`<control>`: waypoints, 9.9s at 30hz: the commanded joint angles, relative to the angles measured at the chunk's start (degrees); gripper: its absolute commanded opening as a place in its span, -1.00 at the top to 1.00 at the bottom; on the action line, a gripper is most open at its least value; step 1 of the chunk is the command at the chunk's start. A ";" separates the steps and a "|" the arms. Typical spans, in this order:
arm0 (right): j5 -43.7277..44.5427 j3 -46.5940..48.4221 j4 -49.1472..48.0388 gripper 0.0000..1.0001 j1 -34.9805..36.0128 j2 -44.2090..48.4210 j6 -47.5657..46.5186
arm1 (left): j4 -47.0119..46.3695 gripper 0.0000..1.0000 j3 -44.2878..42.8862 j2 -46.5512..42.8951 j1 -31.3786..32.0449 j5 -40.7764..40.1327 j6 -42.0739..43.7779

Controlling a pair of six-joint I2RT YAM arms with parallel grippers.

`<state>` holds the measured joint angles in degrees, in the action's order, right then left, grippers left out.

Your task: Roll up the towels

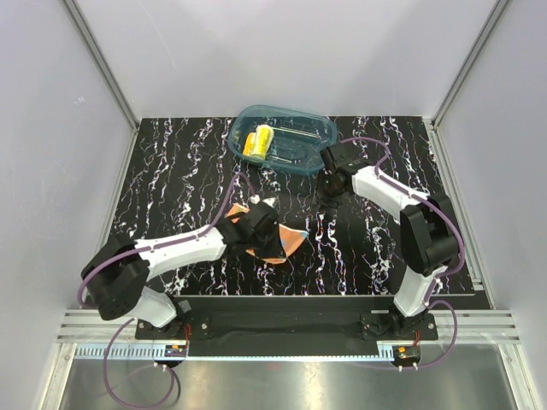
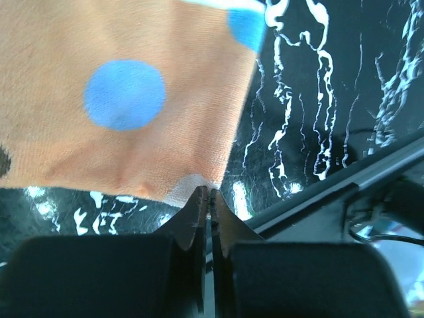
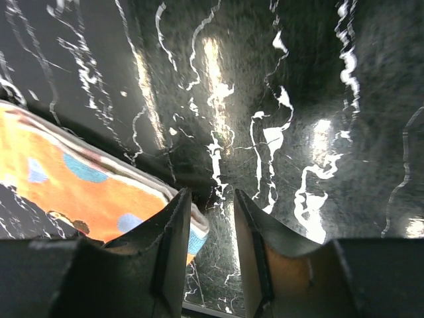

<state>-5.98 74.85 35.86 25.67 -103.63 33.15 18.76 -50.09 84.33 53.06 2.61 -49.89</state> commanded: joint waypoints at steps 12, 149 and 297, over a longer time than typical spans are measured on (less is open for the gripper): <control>-0.43 -0.14 0.53 0.26 -0.10 5.63 -2.65 | -12.62 1.00 16.86 -15.51 -13.59 9.78 -16.73; -33.57 3.63 -15.74 1.00 7.91 -18.97 -11.43 | 6.55 -0.15 3.24 6.37 9.78 -29.68 21.06; -35.07 -9.19 -29.17 -0.54 14.49 -10.62 -6.69 | -27.29 1.00 35.85 -7.43 -27.39 25.07 -19.02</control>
<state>-41.98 64.53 10.02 38.87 -112.27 26.89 -13.23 -14.26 75.13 26.15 30.11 -71.57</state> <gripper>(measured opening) 0.774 0.171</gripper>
